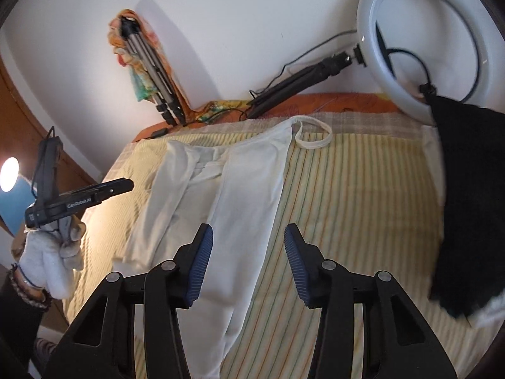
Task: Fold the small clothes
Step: 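Grasp the white top's strap end with the left gripper while the right gripper grasps the other strap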
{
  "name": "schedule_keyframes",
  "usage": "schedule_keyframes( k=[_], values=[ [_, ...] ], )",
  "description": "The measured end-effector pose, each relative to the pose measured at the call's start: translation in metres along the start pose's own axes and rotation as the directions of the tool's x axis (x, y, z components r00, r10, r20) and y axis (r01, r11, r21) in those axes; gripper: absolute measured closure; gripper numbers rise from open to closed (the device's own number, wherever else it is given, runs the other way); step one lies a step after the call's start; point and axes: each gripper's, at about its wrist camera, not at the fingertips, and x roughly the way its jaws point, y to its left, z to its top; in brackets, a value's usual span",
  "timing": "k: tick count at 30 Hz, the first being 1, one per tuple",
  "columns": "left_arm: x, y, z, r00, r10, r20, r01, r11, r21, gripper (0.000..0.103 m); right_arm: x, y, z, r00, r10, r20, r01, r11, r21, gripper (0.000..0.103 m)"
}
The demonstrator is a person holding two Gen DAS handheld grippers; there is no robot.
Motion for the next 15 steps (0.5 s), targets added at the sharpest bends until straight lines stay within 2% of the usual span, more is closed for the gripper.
schedule_keyframes(
  k=[3, 8, 15],
  values=[
    [0.031, 0.01, 0.017, 0.999, -0.017, -0.035, 0.016, 0.999, -0.029, 0.07, 0.029, -0.016, 0.015, 0.999, 0.014, -0.03, -0.013, 0.999, 0.038, 0.057],
    [0.064, 0.022, 0.033, 0.997, -0.047, -0.059, 0.043, 0.997, -0.068, 0.07, 0.062, -0.038, 0.042, 0.999, 0.043, -0.033, -0.039, 0.995, 0.09, 0.057],
    [0.091, 0.021, 0.048, 0.998, -0.049, -0.044, 0.047, 0.998, -0.034, 0.07, 0.099, -0.053, 0.069, 0.997, 0.054, -0.048, -0.048, 0.991, 0.123, 0.057]
  ],
)
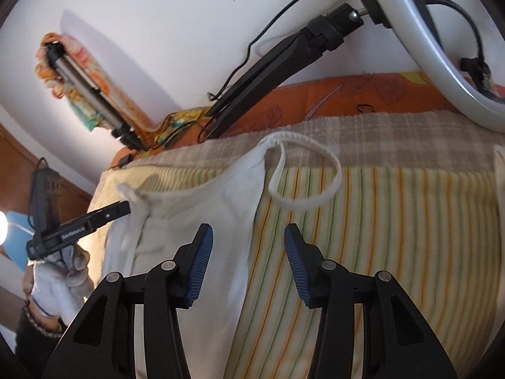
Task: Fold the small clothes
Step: 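Grasp the white top's strap end with the left gripper while the right gripper grasps the other strap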
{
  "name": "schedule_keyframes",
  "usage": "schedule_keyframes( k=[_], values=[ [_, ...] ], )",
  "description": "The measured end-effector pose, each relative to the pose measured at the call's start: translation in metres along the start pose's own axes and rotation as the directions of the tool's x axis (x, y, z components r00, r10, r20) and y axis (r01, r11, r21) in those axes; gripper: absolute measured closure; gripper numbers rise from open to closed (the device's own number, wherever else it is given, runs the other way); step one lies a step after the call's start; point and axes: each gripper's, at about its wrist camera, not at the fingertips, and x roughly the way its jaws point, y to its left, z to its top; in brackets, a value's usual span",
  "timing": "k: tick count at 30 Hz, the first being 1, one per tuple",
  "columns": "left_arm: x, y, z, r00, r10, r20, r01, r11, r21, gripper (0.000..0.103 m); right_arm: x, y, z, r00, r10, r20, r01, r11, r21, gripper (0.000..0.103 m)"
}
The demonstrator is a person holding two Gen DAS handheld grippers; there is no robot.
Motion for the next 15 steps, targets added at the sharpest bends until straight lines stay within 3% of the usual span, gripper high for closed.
schedule_keyframes(
  k=[4, 6, 8, 9, 15],
  values=[
    [0.006, 0.001, 0.01, 1.0, 0.005, 0.023, -0.005, 1.0, -0.002, 0.073, 0.01, 0.003, 0.015, 1.0, 0.017, 0.014, -0.017, 1.0, -0.004, 0.057],
    [0.009, -0.001, 0.012, 1.0, 0.01, 0.026, -0.01, 1.0, 0.013, 0.09, 0.015, 0.005, 0.019, 1.0, 0.008, 0.014, -0.008, 1.0, -0.013, 0.058],
    [0.009, -0.003, 0.012, 0.999, 0.005, 0.034, -0.006, 1.0, 0.03, 0.1, 0.019, 0.009, 0.019, 1.0, -0.002, 0.012, 0.003, 1.0, -0.026, 0.08],
    [0.009, -0.005, 0.011, 0.999, 0.006, 0.043, -0.007, 0.999, 0.039, 0.101, 0.023, 0.011, 0.019, 1.0, 0.003, 0.001, -0.003, 1.0, -0.027, 0.096],
    [-0.005, -0.013, 0.008, 0.996, 0.016, 0.089, -0.021, 0.998, 0.058, 0.103, 0.014, 0.026, 0.017, 0.999, -0.012, 0.053, 0.016, 0.997, -0.072, 0.1]
  ],
)
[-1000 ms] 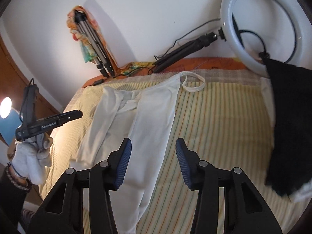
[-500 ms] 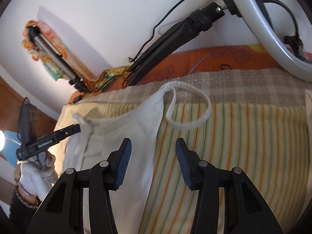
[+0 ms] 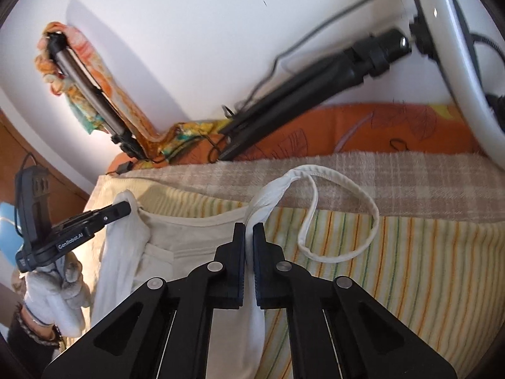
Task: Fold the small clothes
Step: 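Grasp the white top's strap end with the left gripper while the right gripper grasps the other strap, then lift the straps with both grippers and fold the strap end over onto the hem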
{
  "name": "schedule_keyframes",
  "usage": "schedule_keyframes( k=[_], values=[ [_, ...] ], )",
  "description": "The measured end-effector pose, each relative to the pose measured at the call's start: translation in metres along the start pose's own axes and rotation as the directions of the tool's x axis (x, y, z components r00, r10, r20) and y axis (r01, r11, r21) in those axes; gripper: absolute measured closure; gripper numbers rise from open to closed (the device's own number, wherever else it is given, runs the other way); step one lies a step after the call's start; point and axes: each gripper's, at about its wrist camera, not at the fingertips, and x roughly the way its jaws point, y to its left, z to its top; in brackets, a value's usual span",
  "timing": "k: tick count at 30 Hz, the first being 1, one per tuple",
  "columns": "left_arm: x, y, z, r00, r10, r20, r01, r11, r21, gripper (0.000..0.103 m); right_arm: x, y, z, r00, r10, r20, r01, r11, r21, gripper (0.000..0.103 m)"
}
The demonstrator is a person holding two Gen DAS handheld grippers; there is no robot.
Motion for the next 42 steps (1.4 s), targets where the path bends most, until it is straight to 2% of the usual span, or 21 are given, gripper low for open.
schedule_keyframes(
  k=[9, 15, 21, 23, 25, 28, 32, 33, 34, 35, 39, 42],
  values=[
    [-0.048, -0.012, -0.01, 0.998, -0.003, 0.067, 0.003, 1.0, 0.011, 0.103, -0.053, 0.025, -0.007, 0.996, 0.001, 0.087, 0.004, 0.998, -0.057, 0.102],
    [-0.095, -0.023, -0.027, 0.995, -0.004, 0.103, 0.002, 1.0, 0.019, 0.103, -0.097, 0.046, -0.026, 0.993, -0.01, 0.12, 0.021, 0.995, -0.092, 0.103],
    [-0.137, -0.046, -0.049, 0.992, -0.008, 0.126, 0.0, 0.998, 0.061, 0.103, -0.133, 0.065, -0.053, 0.99, 0.006, 0.138, 0.009, 0.994, -0.109, 0.103],
    [-0.141, -0.052, -0.053, 0.993, -0.003, 0.118, -0.005, 0.998, 0.069, 0.103, -0.135, 0.066, -0.059, 0.992, 0.047, 0.116, -0.035, 0.994, -0.104, 0.103],
    [-0.139, -0.054, -0.054, 0.995, 0.004, 0.102, -0.012, 0.997, 0.075, 0.103, -0.132, 0.062, -0.063, 0.993, -0.002, 0.118, 0.011, 0.997, -0.073, 0.099],
    [-0.132, -0.052, -0.05, 0.995, 0.026, 0.096, -0.032, 0.997, 0.065, 0.103, -0.12, 0.038, -0.06, 0.995, 0.028, 0.095, -0.031, 0.999, 0.028, 0.083],
    [-0.114, -0.037, -0.036, 0.995, 0.04, 0.091, -0.044, 0.998, 0.039, 0.103, -0.082, 0.014, -0.045, 0.997, 0.064, 0.036, -0.066, 0.997, 0.044, 0.081],
    [-0.11, -0.033, -0.033, 0.995, 0.044, 0.089, -0.047, 0.998, 0.036, 0.103, -0.073, 0.009, -0.042, 0.997, 0.071, 0.018, -0.072, 0.996, 0.047, 0.072],
    [-0.104, -0.029, -0.03, 0.995, 0.047, 0.083, -0.05, 0.998, 0.034, 0.103, -0.061, 0.003, -0.038, 0.997, 0.081, -0.004, -0.08, 0.995, 0.061, 0.057],
    [-0.1, -0.026, -0.029, 0.996, 0.046, 0.078, -0.049, 0.998, 0.034, 0.103, -0.047, -0.007, -0.033, 0.995, 0.099, -0.017, -0.097, 0.991, 0.095, 0.052],
    [-0.078, -0.014, -0.024, 0.997, 0.057, 0.052, -0.06, 0.997, 0.045, 0.103, -0.01, -0.028, -0.017, 0.98, 0.197, -0.017, -0.191, 0.968, 0.164, 0.051],
    [-0.065, -0.008, -0.021, 0.997, 0.059, 0.041, -0.061, 0.997, 0.037, 0.103, 0.016, -0.032, -0.007, 0.972, 0.231, -0.036, -0.222, 0.961, 0.164, 0.051]
  ],
)
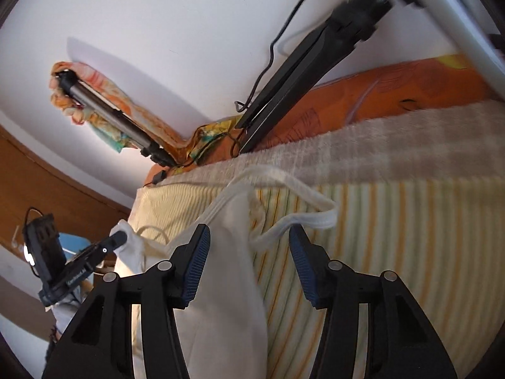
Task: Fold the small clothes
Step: 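Lift the straps with both grippers and fold the strap end over onto the hem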
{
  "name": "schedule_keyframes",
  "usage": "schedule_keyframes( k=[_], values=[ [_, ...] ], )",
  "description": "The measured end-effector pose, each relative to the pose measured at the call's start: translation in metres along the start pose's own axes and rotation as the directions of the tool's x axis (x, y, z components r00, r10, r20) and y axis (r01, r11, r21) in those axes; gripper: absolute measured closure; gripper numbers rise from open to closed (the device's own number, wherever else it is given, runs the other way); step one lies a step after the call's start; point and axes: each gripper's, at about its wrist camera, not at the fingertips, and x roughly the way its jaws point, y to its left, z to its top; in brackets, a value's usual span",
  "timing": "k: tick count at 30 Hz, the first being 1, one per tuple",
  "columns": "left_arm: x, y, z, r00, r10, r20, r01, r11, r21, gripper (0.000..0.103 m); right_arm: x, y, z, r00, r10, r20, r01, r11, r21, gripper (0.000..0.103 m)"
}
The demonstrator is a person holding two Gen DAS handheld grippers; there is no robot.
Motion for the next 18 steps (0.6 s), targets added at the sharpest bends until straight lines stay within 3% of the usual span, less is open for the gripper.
schedule_keyframes(
  k=[2, 3, 4, 5, 10, 18],
  values=[
    [0.007, 0.002, 0.001, 1.0, -0.001, -0.005, 0.001, 1.0, -0.002, 0.103, 0.009, -0.001, 0.004, 0.999, 0.036, -0.003, -0.036, 0.999, -0.004, 0.052],
    [0.011, 0.003, 0.001, 1.0, 0.002, -0.006, -0.002, 1.0, -0.001, 0.103, 0.01, 0.0, 0.006, 0.998, 0.056, 0.002, -0.056, 0.998, -0.01, 0.062],
    [0.013, 0.003, 0.001, 1.0, 0.004, -0.006, -0.004, 1.0, -0.001, 0.103, 0.011, 0.003, 0.007, 0.997, 0.076, 0.005, -0.075, 0.997, -0.018, 0.087],
    [0.014, 0.003, 0.002, 1.0, 0.005, -0.004, -0.005, 1.0, -0.001, 0.103, 0.011, 0.008, 0.007, 0.997, 0.074, 0.008, -0.074, 0.997, -0.038, 0.096],
    [0.005, 0.002, 0.002, 1.0, -0.007, 0.028, 0.008, 1.0, -0.011, 0.103, -0.01, 0.041, 0.003, 0.997, -0.017, 0.069, 0.027, 0.989, -0.148, 0.098],
    [-0.041, -0.011, -0.008, 0.997, -0.007, 0.076, 0.006, 1.0, 0.013, 0.103, -0.078, 0.094, -0.028, 0.987, -0.05, 0.154, 0.093, 0.954, -0.286, 0.099]
  ],
)
